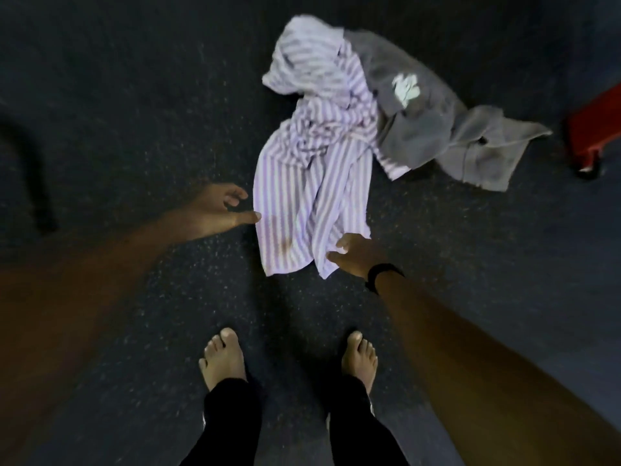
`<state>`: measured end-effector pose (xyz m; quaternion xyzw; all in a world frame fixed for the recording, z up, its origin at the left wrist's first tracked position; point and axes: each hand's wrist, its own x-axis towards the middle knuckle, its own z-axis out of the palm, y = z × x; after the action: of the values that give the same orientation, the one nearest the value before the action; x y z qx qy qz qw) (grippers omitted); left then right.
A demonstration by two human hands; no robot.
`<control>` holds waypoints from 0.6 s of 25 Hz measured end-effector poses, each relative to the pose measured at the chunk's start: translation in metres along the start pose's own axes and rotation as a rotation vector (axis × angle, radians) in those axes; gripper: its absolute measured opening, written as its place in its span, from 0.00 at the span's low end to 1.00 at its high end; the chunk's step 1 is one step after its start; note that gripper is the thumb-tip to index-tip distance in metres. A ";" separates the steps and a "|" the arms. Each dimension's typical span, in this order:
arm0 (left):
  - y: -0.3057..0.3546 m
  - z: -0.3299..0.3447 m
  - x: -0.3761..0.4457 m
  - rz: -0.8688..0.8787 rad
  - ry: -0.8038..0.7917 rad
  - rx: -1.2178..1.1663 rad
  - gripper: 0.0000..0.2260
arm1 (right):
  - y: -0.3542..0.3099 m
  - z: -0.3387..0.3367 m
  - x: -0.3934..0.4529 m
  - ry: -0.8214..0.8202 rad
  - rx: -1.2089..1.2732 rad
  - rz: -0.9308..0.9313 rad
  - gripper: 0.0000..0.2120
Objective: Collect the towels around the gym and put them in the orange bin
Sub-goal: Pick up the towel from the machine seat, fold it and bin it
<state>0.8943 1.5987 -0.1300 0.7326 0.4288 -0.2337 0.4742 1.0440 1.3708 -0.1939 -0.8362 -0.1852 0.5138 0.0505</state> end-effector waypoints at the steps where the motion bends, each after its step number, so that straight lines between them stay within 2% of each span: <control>1: -0.012 0.008 0.010 -0.004 -0.018 0.030 0.25 | 0.009 0.021 0.017 -0.053 -0.055 0.034 0.26; 3: -0.032 0.018 0.027 -0.014 -0.052 0.087 0.26 | 0.018 0.056 0.046 -0.108 -0.162 0.081 0.34; 5: -0.048 0.020 0.040 -0.024 -0.059 0.086 0.26 | 0.018 0.082 0.066 -0.026 -0.191 0.121 0.37; 10: -0.046 0.001 0.041 -0.003 -0.038 0.088 0.24 | -0.003 0.078 0.060 0.261 -0.157 0.070 0.18; 15: 0.031 -0.066 -0.013 0.079 0.107 0.012 0.22 | -0.054 -0.033 -0.012 0.556 -0.126 -0.201 0.13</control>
<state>0.9091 1.6467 -0.0758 0.7633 0.4228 -0.1777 0.4550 1.0540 1.4196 -0.1540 -0.9237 -0.2775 0.2453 0.0979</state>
